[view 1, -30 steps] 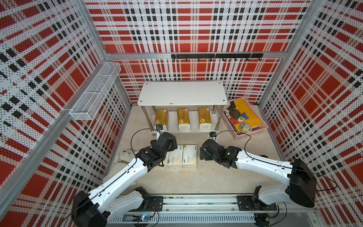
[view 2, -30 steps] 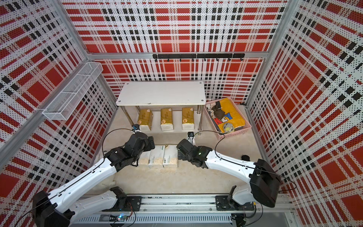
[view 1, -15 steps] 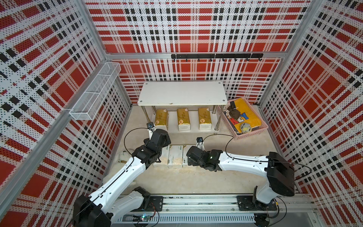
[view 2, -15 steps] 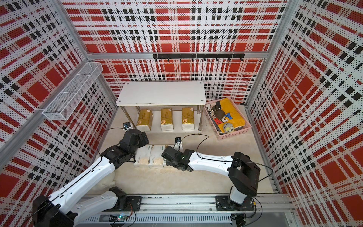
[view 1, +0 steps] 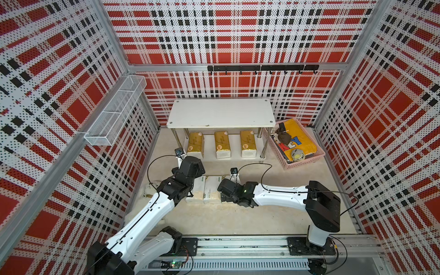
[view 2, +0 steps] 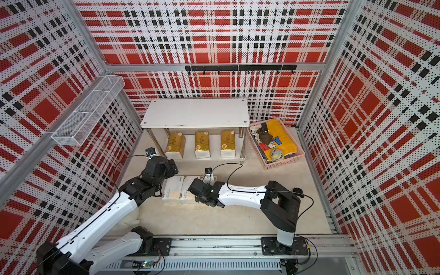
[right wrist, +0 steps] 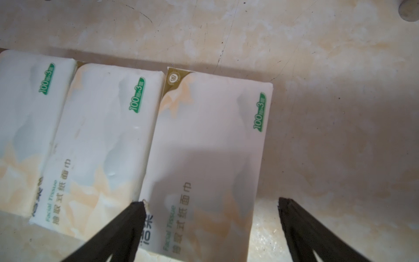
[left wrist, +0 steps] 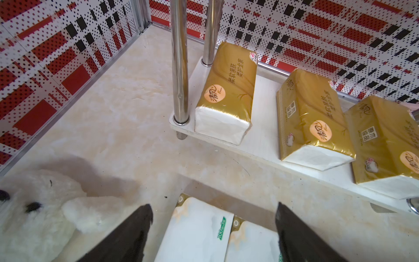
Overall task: Place the tissue boxes on the shelf by color
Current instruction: Pick up the box of tissues from the center of the board.
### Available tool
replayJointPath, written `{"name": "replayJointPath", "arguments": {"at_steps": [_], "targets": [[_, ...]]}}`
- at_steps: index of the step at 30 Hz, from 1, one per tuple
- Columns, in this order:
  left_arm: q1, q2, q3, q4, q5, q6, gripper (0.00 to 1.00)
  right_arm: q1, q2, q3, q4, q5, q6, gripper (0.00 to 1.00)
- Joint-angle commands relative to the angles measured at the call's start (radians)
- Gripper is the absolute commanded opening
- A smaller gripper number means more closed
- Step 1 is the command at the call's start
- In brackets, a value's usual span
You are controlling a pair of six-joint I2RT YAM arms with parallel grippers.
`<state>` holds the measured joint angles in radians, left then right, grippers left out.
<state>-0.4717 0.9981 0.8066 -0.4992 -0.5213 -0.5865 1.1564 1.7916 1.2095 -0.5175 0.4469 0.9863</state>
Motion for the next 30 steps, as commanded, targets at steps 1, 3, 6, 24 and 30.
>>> {"name": "replayJointPath", "arguments": {"at_steps": [1,3,6,24,30], "targets": [[0.006,-0.022,-0.02,0.022,0.014,0.016,0.89,0.006,0.026,0.025,0.007,0.027,0.007,1.0],[0.006,-0.024,-0.025,0.026,0.016,0.017,0.89,0.006,0.034,0.027,0.013,0.024,0.01,1.0],[0.006,-0.023,-0.029,0.027,0.02,0.021,0.89,0.006,0.047,0.036,0.016,0.018,0.005,1.0],[0.01,0.008,0.034,0.01,0.012,0.047,0.89,-0.047,0.109,0.009,0.042,-0.039,0.034,1.0],[0.007,0.025,0.052,0.01,0.023,0.05,0.87,-0.06,0.12,0.007,0.027,-0.036,0.015,1.0]]}}
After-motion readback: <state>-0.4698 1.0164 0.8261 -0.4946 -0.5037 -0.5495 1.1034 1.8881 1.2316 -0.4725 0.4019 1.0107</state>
